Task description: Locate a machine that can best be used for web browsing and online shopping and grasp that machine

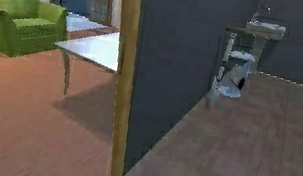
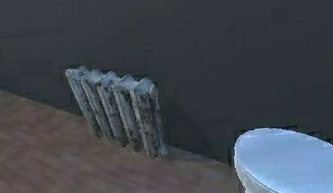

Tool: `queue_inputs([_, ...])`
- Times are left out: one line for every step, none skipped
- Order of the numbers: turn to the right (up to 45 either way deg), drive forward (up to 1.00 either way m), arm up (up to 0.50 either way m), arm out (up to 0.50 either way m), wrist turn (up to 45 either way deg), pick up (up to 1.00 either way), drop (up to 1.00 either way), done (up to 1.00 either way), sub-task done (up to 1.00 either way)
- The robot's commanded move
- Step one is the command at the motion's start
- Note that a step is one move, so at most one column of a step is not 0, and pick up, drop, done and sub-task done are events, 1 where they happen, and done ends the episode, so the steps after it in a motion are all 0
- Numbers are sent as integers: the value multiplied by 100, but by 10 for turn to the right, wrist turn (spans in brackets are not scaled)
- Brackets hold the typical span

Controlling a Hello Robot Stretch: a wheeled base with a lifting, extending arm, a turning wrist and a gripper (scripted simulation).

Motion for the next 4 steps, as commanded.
queue_inputs([30, 0, 0, 0, 0, 0, 0, 0, 0])
queue_inputs([0, 30, 0, 0, 0, 0, 0, 0, 0])
queue_inputs([-390, 0, 0, 0, 0, 0, 0, 0, 0])
queue_inputs([0, 80, 0, 0, 0, 0, 0, 0, 0])
